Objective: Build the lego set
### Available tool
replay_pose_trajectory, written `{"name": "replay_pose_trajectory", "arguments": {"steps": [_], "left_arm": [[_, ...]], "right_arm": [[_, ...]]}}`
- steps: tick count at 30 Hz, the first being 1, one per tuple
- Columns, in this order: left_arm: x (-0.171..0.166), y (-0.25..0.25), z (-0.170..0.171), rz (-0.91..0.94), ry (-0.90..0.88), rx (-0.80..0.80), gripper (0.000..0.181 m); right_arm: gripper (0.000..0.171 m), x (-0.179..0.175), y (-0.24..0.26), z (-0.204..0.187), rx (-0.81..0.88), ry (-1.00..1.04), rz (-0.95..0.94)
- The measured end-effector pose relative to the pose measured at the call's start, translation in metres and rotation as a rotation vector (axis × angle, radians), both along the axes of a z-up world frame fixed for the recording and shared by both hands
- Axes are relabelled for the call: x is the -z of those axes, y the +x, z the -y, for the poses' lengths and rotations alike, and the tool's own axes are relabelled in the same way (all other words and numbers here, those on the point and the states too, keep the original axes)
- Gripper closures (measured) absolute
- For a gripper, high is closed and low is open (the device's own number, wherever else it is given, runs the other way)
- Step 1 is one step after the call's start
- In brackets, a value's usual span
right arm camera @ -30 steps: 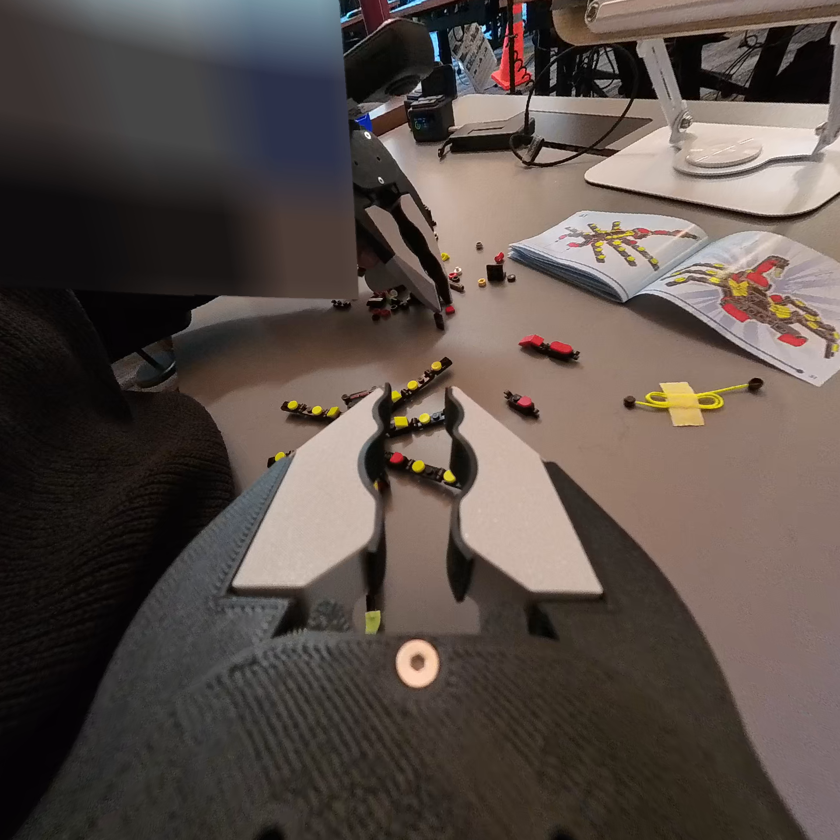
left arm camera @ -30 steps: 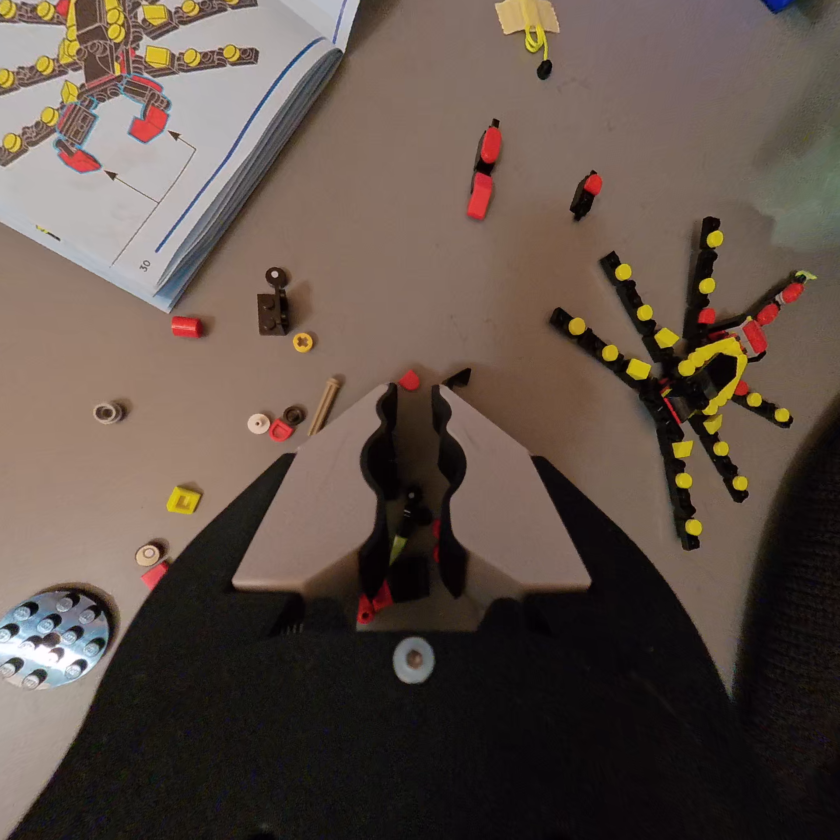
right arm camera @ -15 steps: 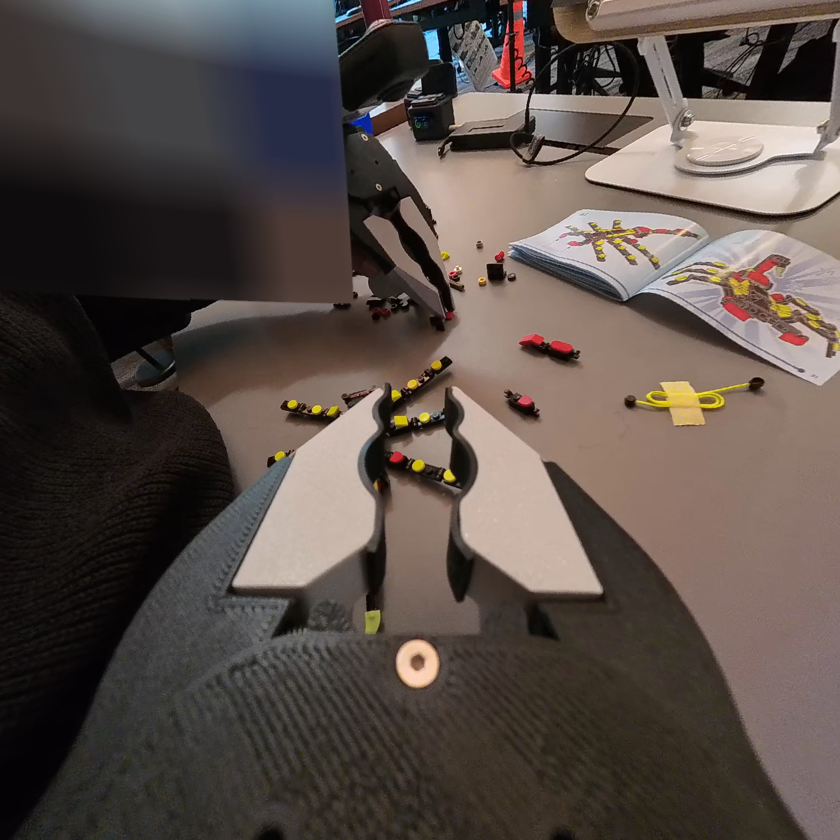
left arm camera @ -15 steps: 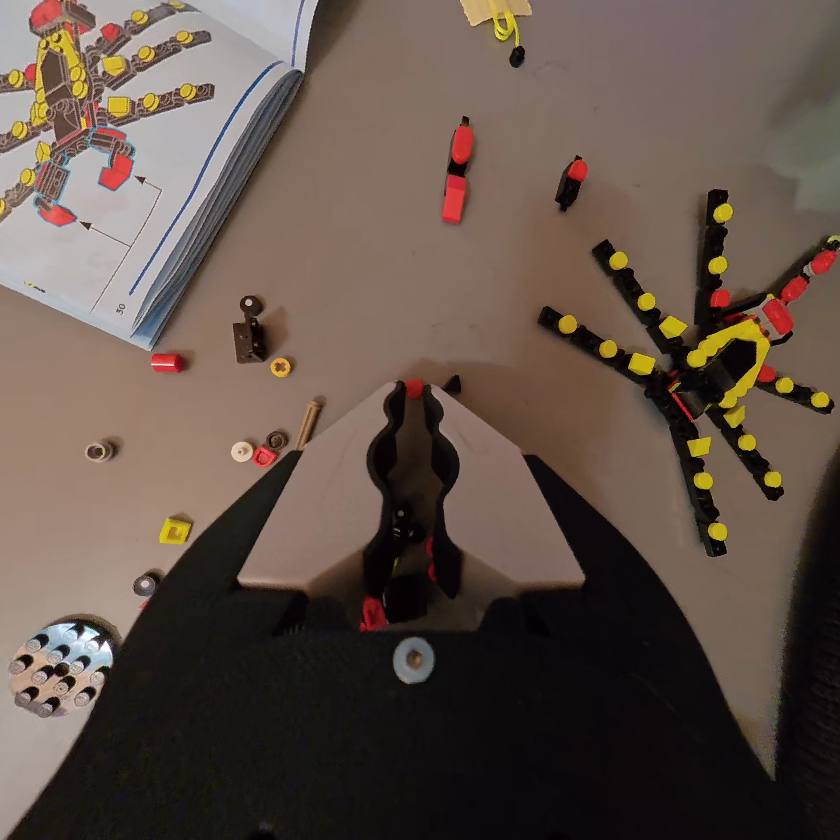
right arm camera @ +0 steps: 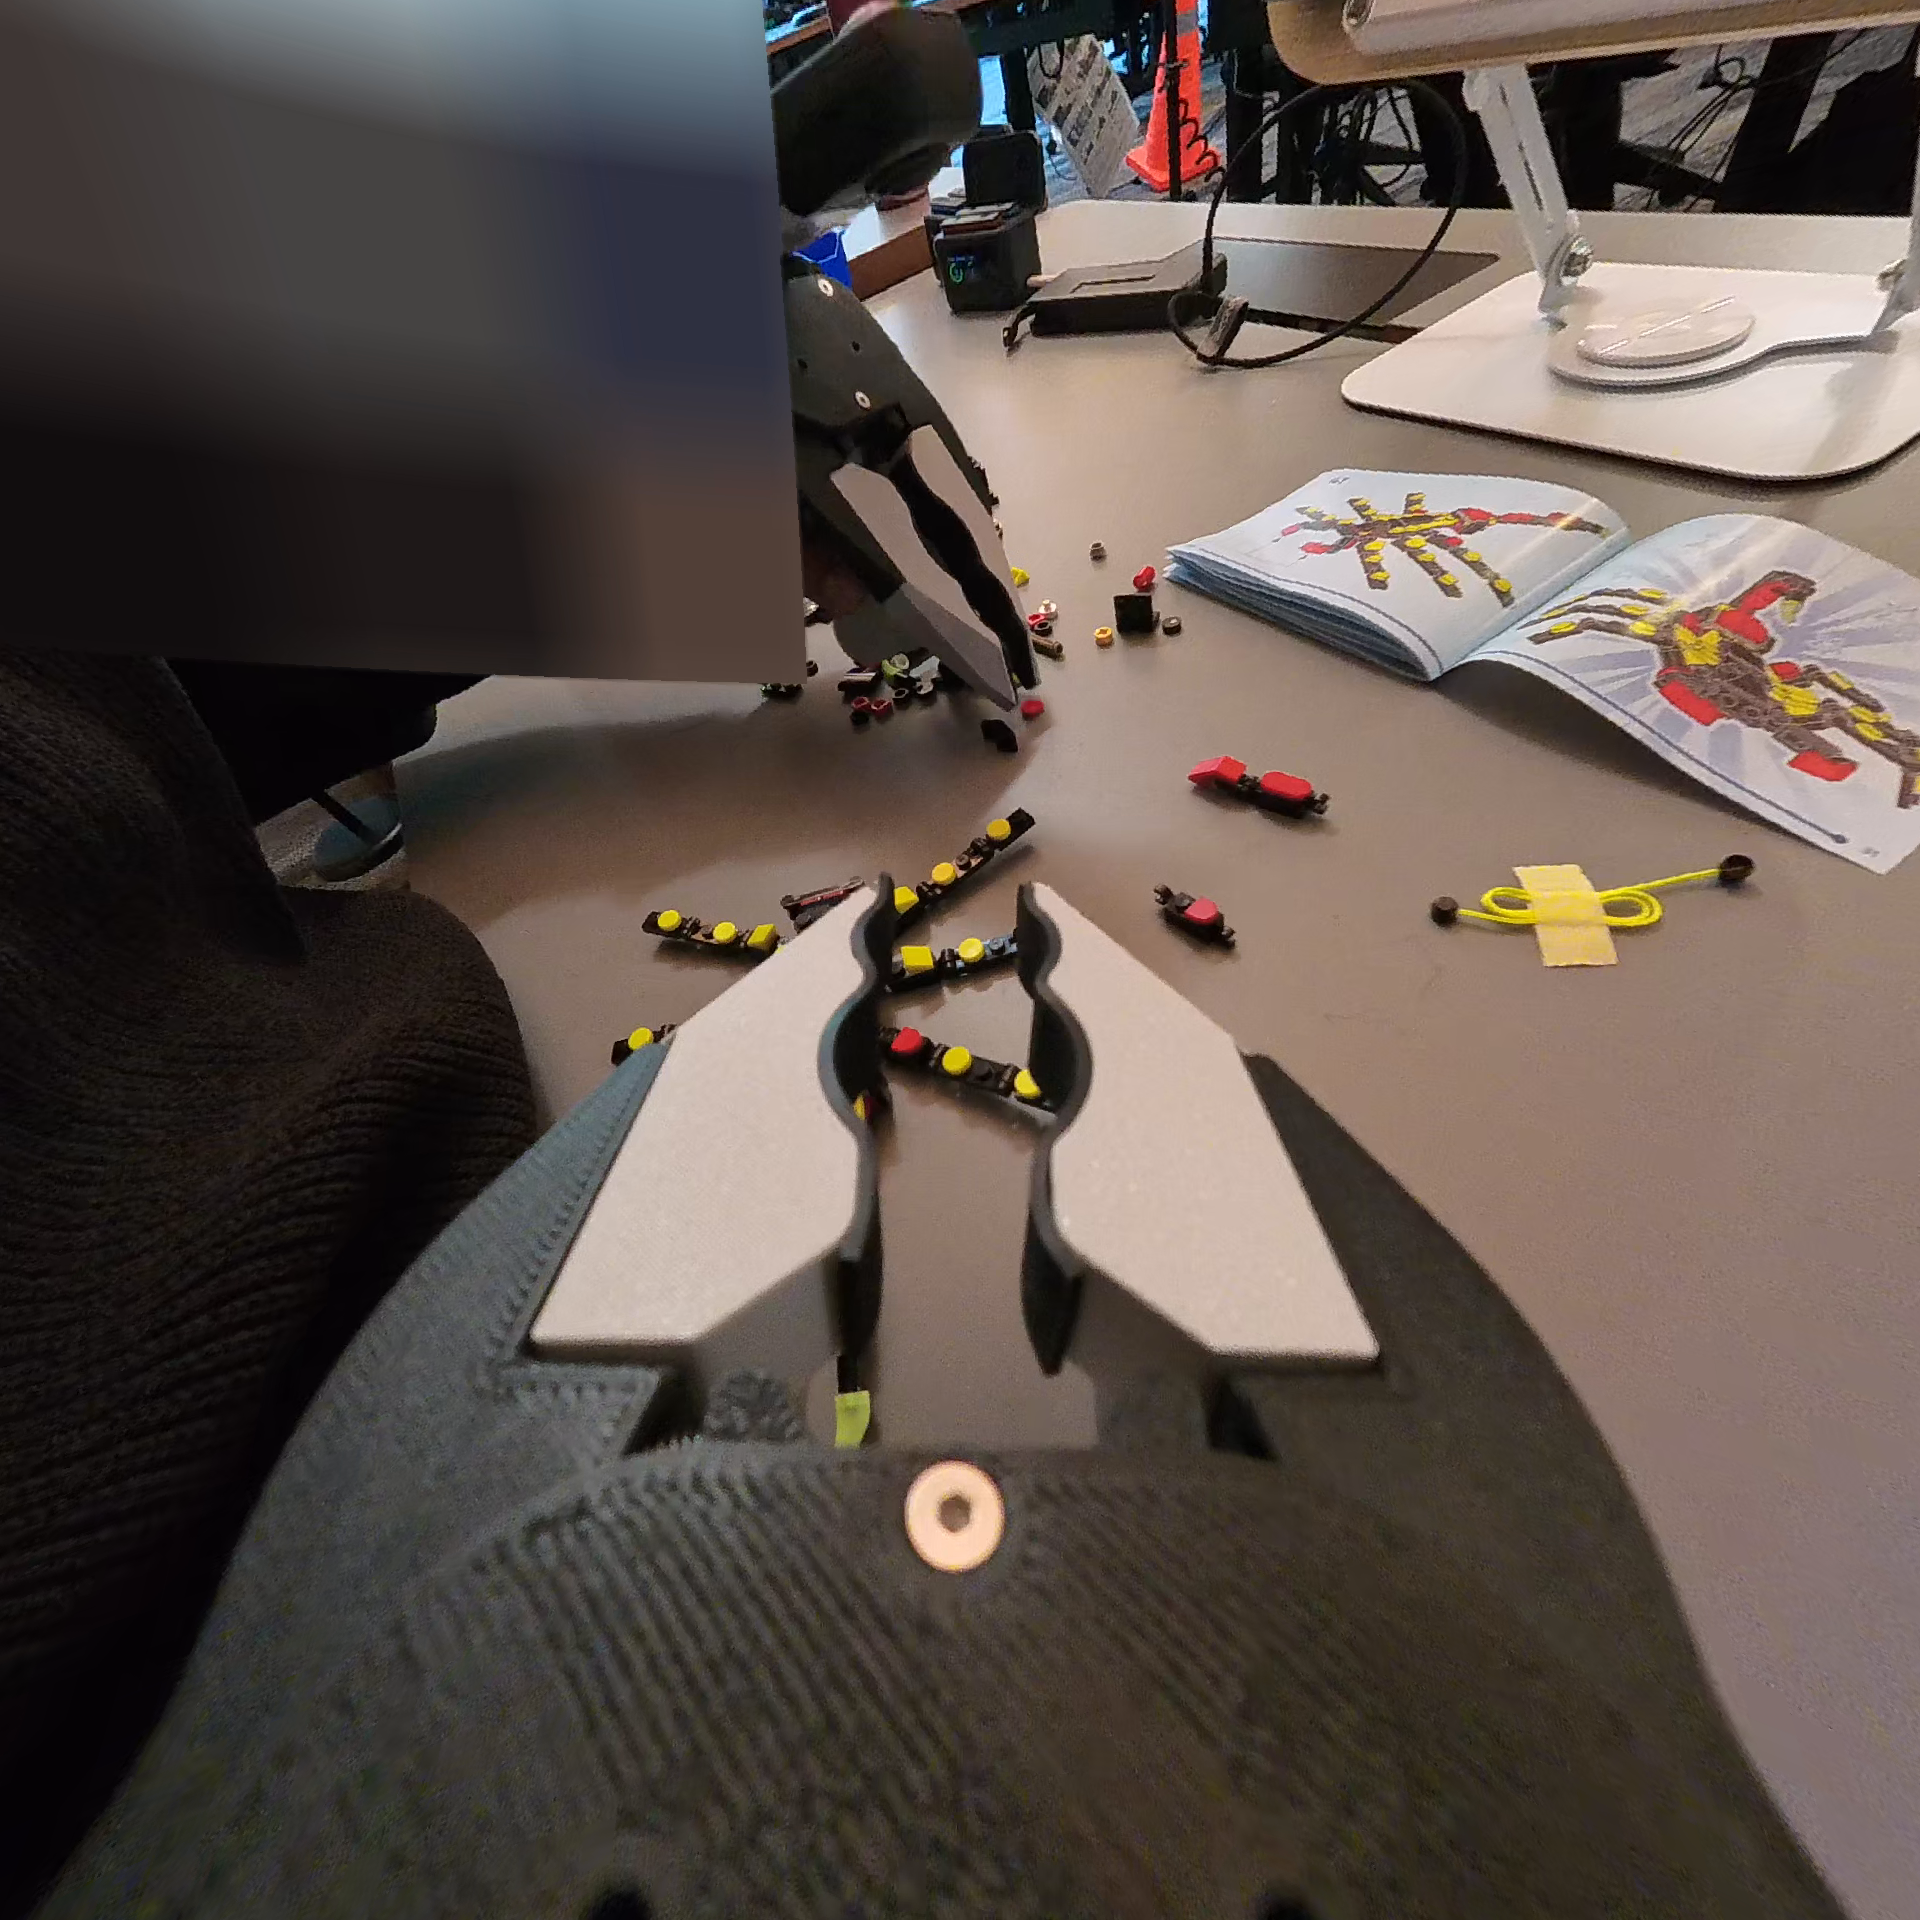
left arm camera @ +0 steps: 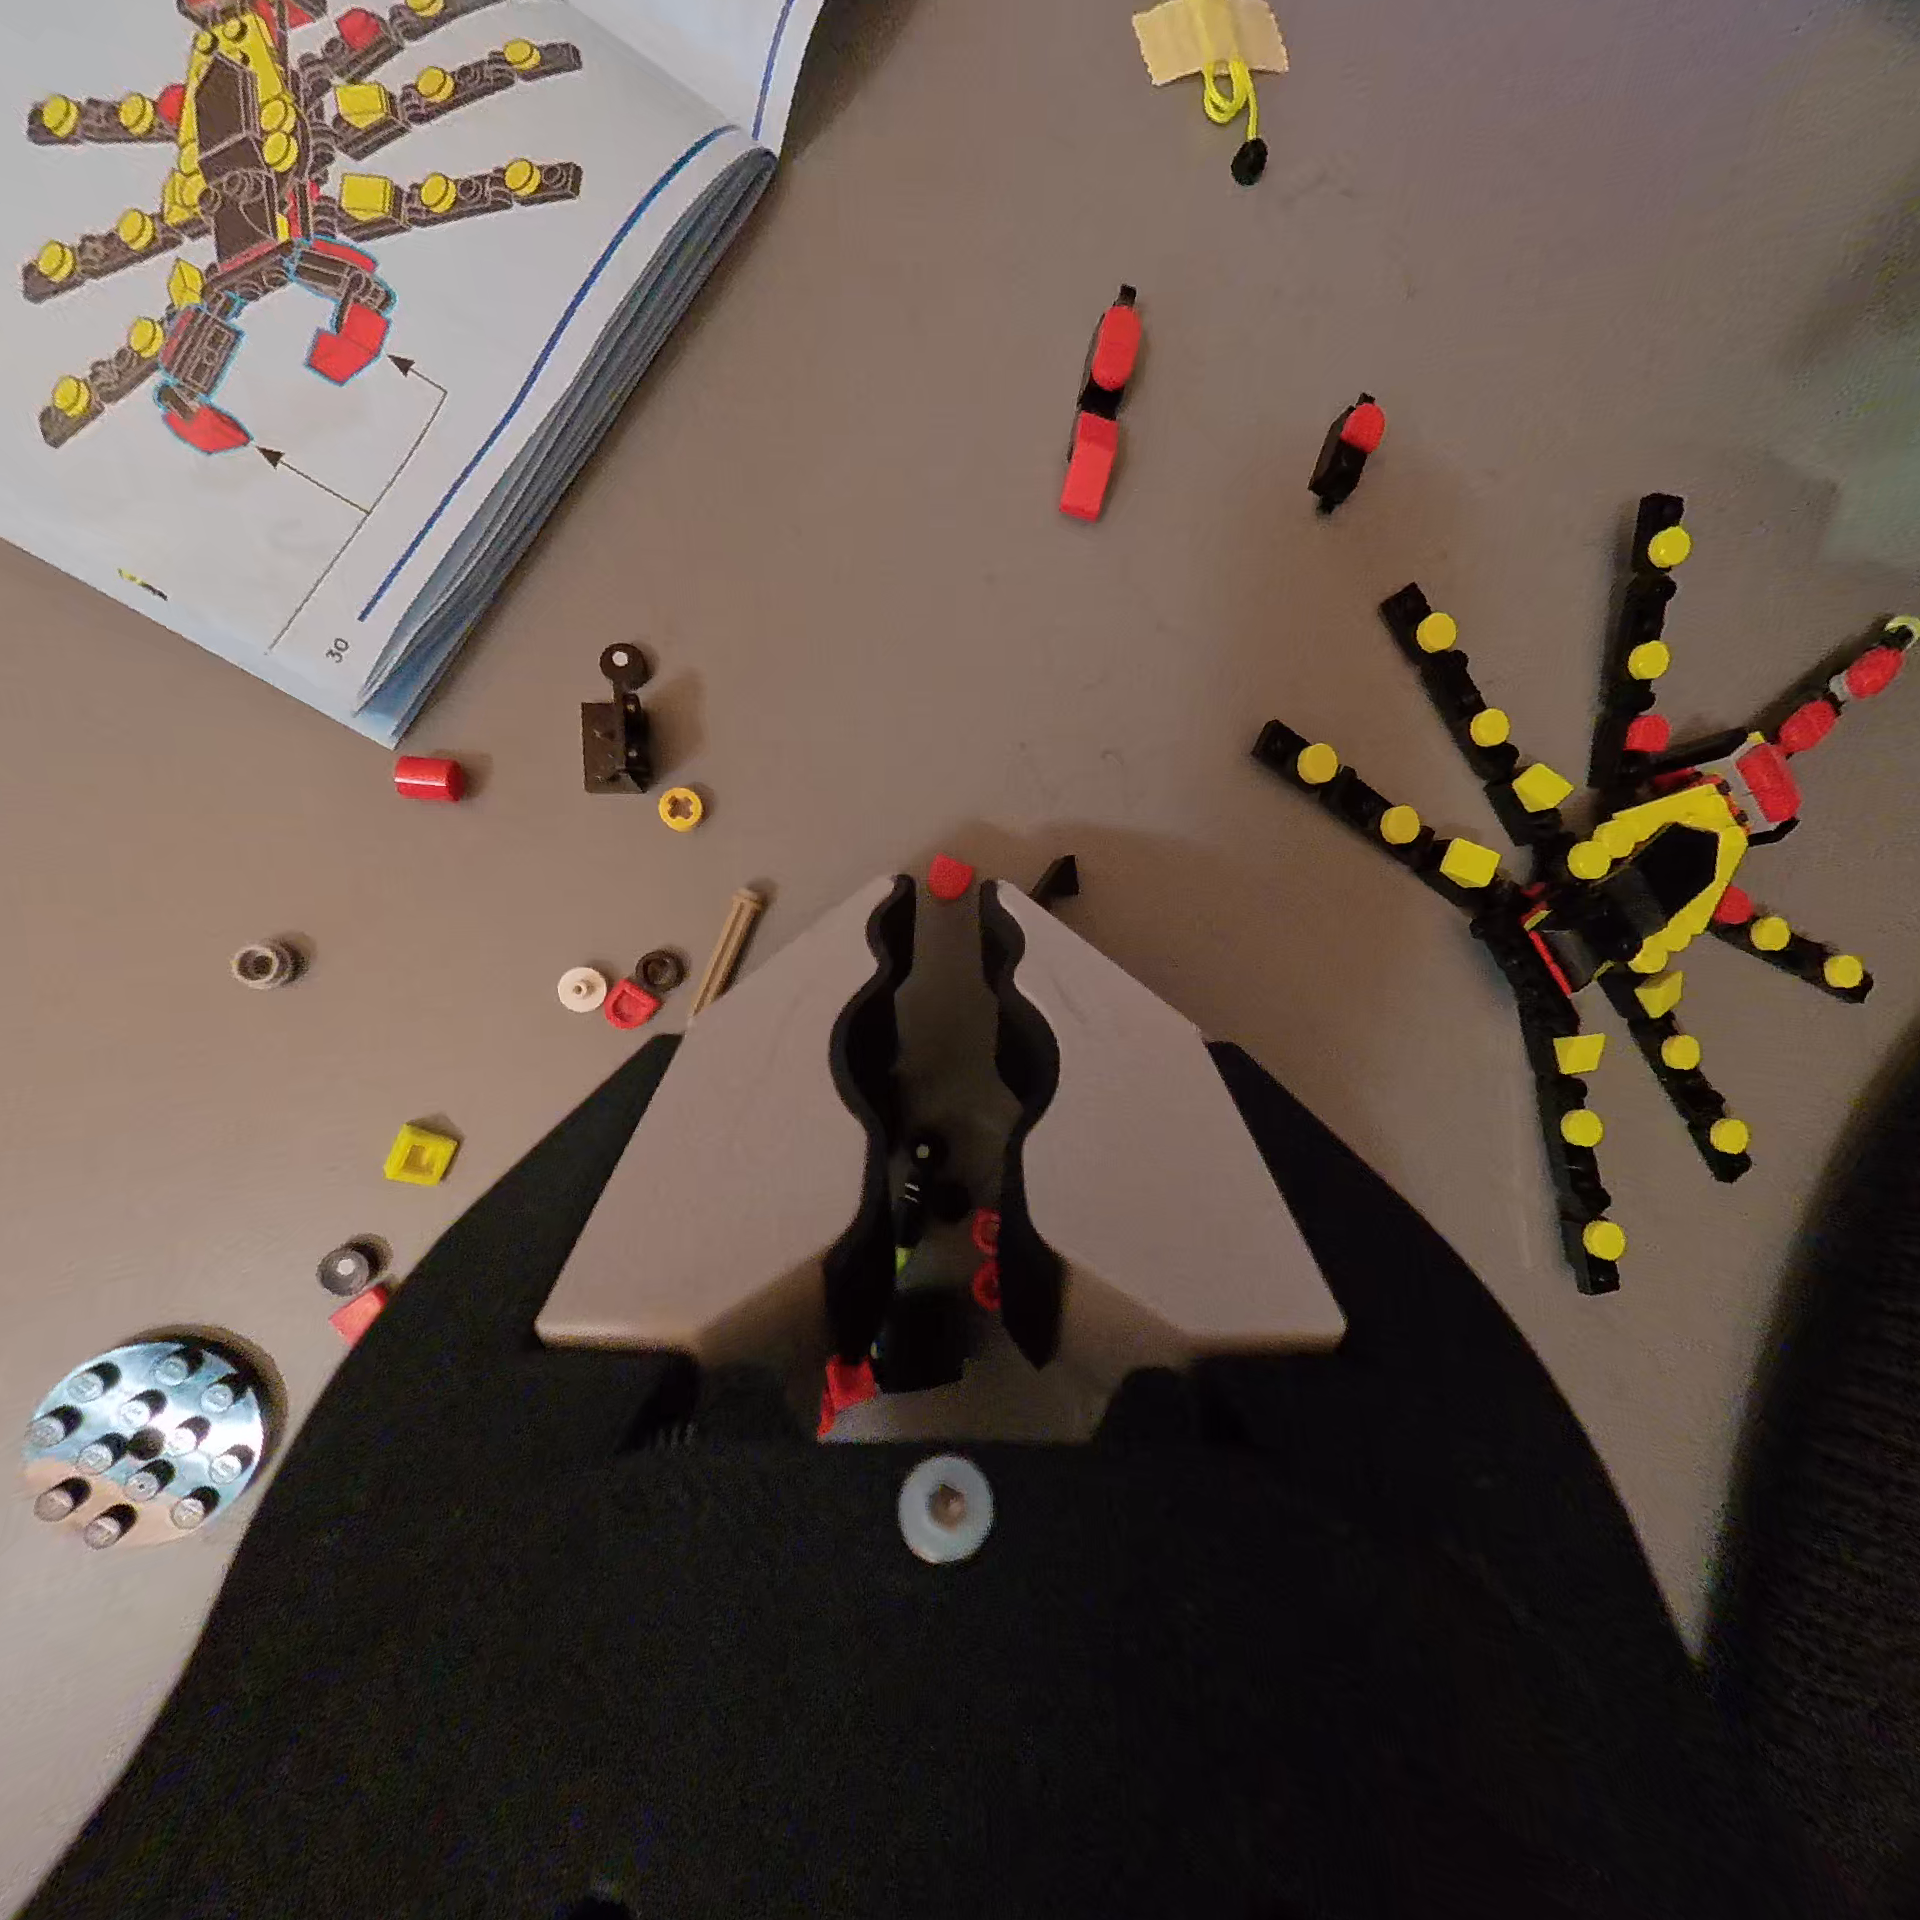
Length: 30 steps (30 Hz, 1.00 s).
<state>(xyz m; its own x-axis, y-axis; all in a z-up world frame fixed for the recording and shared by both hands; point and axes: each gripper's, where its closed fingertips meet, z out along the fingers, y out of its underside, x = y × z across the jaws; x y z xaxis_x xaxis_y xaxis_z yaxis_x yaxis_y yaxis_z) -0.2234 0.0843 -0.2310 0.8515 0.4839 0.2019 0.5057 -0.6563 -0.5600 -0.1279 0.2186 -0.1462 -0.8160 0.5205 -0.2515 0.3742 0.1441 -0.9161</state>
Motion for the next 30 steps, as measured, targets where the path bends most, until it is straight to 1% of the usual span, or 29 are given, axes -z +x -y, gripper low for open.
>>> {"name": "replay_pose_trajectory", "arguments": {"steps": [1, 5, 11, 16, 23, 26, 30], "left_arm": [[-0.001, 0.0, 0.0, 0.005, 0.003, -0.007, 0.171], [-0.002, 0.001, -0.003, 0.019, 0.017, -0.018, 0.171], [0.004, 0.001, -0.003, -0.025, -0.024, 0.005, 0.171], [0.005, 0.001, -0.003, -0.05, -0.04, 0.027, 0.177], [-0.001, -0.004, 0.001, -0.073, -0.044, 0.022, 0.177], [-0.018, -0.023, 0.02, -0.153, -0.054, -0.035, 0.177], [-0.053, -0.049, 0.048, -0.197, 0.041, -0.168, 0.177]], "right_arm": [[0.15, 0.0, 0.0, 0.0, 0.0, 0.0, 0.0], [0.15, 0.0, 0.0, 0.0, 0.0, 0.0, 0.001], [0.15, 0.0, 0.0, 0.0, 0.0, 0.0, 0.001], [0.15, 0.0, 0.0, 0.0, 0.0, -0.001, 0.001], [0.15, 0.0, 0.0, 0.0, -0.001, -0.001, 0.0], [0.15, -0.001, 0.0, -0.001, 0.002, -0.004, -0.003], [0.15, -0.001, 0.0, -0.001, 0.0, -0.01, 0.003]]}}
